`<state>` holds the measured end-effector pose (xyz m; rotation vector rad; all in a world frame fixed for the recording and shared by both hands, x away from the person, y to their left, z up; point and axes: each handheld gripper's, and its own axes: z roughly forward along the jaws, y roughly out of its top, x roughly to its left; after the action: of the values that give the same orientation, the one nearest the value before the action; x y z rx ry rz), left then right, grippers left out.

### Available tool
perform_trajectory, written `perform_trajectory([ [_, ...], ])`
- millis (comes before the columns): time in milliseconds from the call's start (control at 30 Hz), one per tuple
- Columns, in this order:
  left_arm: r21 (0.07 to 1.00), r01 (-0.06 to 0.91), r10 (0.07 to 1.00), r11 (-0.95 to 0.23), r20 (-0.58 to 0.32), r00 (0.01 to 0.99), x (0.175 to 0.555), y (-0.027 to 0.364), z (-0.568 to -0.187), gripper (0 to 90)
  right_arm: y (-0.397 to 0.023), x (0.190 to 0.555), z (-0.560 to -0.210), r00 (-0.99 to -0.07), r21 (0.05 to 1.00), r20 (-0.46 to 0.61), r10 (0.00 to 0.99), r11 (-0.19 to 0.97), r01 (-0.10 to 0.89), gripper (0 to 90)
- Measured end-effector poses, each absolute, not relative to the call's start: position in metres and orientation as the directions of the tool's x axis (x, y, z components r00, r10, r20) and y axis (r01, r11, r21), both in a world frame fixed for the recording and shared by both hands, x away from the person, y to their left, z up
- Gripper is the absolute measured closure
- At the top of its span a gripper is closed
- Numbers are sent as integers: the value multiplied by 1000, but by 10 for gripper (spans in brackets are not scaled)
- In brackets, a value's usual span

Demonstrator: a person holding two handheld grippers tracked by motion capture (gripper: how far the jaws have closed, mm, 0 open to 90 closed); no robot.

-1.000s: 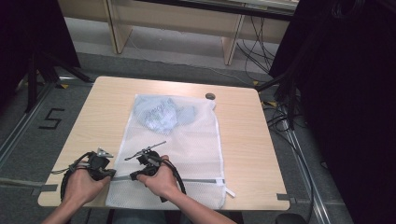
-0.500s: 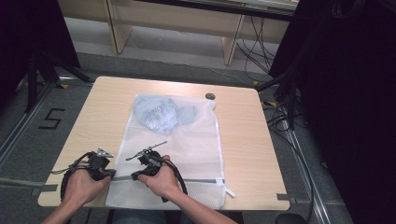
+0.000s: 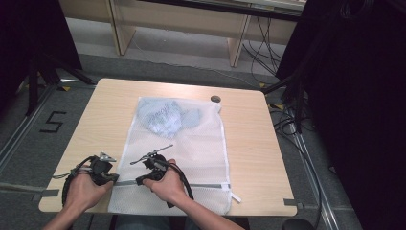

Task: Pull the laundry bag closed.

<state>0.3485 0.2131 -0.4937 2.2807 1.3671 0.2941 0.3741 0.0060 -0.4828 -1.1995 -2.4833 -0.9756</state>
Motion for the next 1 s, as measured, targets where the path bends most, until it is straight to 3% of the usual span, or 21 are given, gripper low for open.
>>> perform_trajectory([
  [633, 493, 774, 874, -398, -53, 483, 349, 213, -494, 900, -1, 373, -481, -638, 461, 463, 615, 447, 766, 870],
  [800, 492, 772, 873, -401, -49, 485, 349, 213, -494, 900, -3, 375, -481, -678, 496, 434, 594, 470, 730, 870],
  [833, 492, 774, 874, -400, -51, 484, 348, 213, -494, 900, -3, 373, -479, -643, 465, 453, 617, 452, 761, 870],
  [1000, 491, 773, 874, -401, -48, 484, 348, 213, -494, 900, -8, 374, -479, -646, 472, 455, 614, 449, 759, 870],
])
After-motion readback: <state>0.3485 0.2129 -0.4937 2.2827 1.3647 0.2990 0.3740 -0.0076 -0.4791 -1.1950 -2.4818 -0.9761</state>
